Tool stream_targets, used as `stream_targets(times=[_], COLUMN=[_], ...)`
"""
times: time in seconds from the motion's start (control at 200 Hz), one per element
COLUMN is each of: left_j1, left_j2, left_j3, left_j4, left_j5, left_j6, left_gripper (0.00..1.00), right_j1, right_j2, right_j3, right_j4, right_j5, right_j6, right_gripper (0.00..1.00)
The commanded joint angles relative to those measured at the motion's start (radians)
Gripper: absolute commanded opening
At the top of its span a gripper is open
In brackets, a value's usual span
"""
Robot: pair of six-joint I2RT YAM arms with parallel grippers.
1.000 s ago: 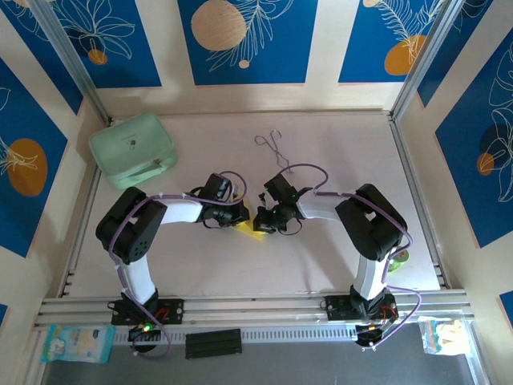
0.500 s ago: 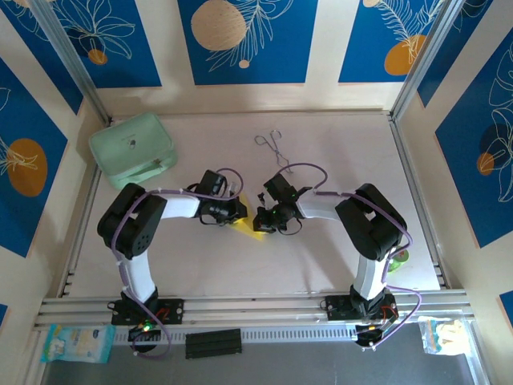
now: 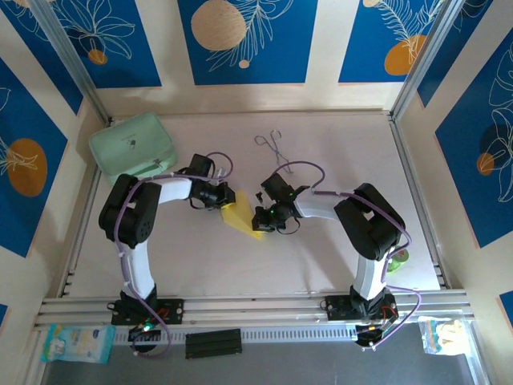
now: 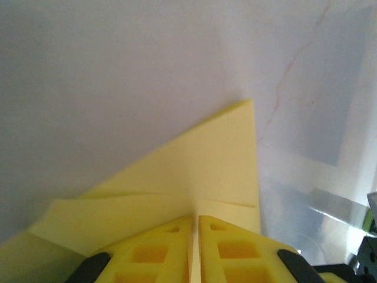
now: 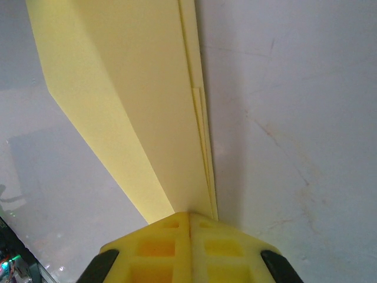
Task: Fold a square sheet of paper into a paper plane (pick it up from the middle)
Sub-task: Fourth fold the wing at the center of the table.
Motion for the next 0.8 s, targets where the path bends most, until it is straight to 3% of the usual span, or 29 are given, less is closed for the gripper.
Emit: stream_targets(times=[0.0, 0.26, 0.445, 0.79], left_j1=[0.045, 0.102, 0.133, 0.102], left_j2=[0.043, 0.059, 0.031, -0.180], left_j3=[0.032, 0.044, 0.074, -0.031], left_j4=[-0.076, -0.069, -0.063, 0.020], left_j5=[-0.148, -0.188, -0.137, -0.076], left_j6=[0.103, 0.174, 0.161, 0.045], left_gripper=[0.14, 0.15, 0.15, 0.15], right_j1=[-0.005, -0.011, -0.013, -0.015], right_j2=[0.059, 0.049, 0.042, 0.047], right_j3=[-0.078, -0.102, -0.114, -0.104], right_j4=[-0.223, -0.198, -0.175, -0.151], right_j5=[0.157, 0.145, 0.131, 0.104], right_j6=[-0.022, -0.010, -0.007, 0.000], right_gripper=[0.03, 0.03, 0.03, 0.03])
